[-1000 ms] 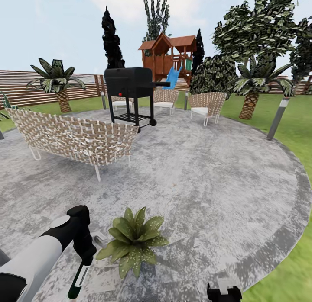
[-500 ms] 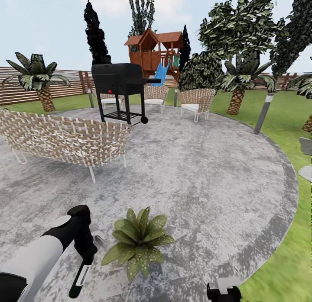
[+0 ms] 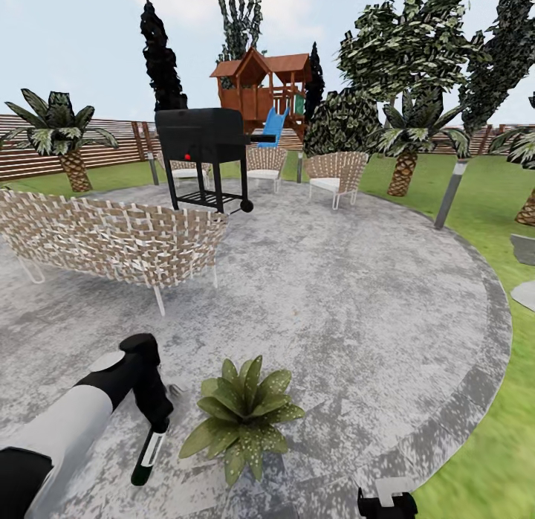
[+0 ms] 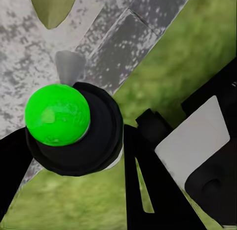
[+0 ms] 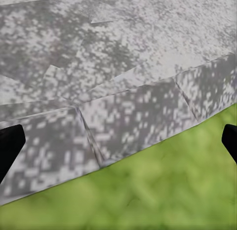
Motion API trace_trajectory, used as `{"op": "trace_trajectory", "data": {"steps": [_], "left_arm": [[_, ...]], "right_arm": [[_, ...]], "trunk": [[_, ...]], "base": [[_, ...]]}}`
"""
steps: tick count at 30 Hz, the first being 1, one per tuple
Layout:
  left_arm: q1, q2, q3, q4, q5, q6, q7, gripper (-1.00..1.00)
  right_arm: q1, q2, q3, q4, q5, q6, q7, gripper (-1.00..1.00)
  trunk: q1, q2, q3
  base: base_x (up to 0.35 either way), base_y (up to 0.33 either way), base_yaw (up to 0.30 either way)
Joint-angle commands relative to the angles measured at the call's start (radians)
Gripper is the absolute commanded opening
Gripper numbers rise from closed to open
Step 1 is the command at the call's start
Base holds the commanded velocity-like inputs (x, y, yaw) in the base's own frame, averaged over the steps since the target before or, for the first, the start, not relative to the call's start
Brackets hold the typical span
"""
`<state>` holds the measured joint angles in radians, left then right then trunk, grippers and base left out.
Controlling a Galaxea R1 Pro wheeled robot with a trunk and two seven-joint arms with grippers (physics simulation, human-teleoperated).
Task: Pick up the pesticide atomizer in the garden and spray insectifuge to fully cover both potted plants in the garden.
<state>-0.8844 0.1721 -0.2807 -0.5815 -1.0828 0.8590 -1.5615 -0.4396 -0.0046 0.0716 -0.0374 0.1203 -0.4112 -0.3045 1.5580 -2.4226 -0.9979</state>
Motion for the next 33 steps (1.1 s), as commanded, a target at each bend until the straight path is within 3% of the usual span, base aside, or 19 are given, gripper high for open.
{"op": "trace_trajectory", "data": {"steps": [1,4,6,8,14,17,19,25,33], "left_arm": [[-0.001,0.003,-0.004,0.002,-0.005,0.009,-0.009,-1.0],[0.005,0.011,-0.005,0.008,-0.006,-0.001,-0.009,-1.0],[0.008,0.028,-0.004,0.012,-0.007,-0.099,-0.009,-1.0],[0.003,0.032,-0.002,0.012,-0.006,-0.126,-0.009,-1.0],[-0.007,0.021,-0.004,0.011,-0.01,-0.13,-0.009,-1.0],[-0.002,0.02,-0.003,0.011,-0.06,-0.128,-0.009,-1.0],[-0.001,0.02,-0.003,0.011,-0.072,-0.127,-0.009,-1.0],[-0.001,0.017,-0.002,0.008,-0.077,-0.126,-0.009,-1.0],[0.001,0.017,-0.002,0.002,-0.079,-0.127,-0.009,-1.0]], "right_arm": [[-0.001,0.0,0.007,0.001,0.009,0.002,-0.01,1.0],[-0.001,0.001,0.006,-0.001,0.007,0.003,-0.011,1.0],[-0.001,0.001,0.005,-0.003,0.006,0.003,-0.011,1.0],[-0.001,0.001,0.005,-0.003,0.005,0.003,-0.01,1.0],[-0.001,0.001,0.005,-0.003,0.005,0.003,-0.011,1.0],[-0.001,0.001,0.005,-0.003,0.005,0.003,-0.011,1.0],[-0.001,0.001,0.005,-0.003,0.005,0.003,-0.01,1.0],[-0.001,0.001,0.005,-0.003,0.005,0.003,-0.01,1.0],[-0.001,0.001,0.004,-0.003,0.005,0.003,-0.012,1.0]], "trunk": [[0.0,0.0,-0.001],[0.0,0.0,-0.001],[0.0,0.0,-0.001],[0.0,0.0,-0.001],[0.0,0.0,-0.001],[0.0,0.0,-0.001],[0.0,0.0,0.0],[0.0,0.0,0.002],[0.0,0.0,0.004]], "base": [[0.0,0.0,0.0],[0.0,0.0,0.0],[0.0,0.0,-0.015],[0.0,0.0,-0.2],[0.0,0.1,-0.105],[0.0,0.289,-0.106],[-0.056,0.298,-0.23],[-0.083,0.291,-0.255],[0.193,0.149,-0.165]]}}
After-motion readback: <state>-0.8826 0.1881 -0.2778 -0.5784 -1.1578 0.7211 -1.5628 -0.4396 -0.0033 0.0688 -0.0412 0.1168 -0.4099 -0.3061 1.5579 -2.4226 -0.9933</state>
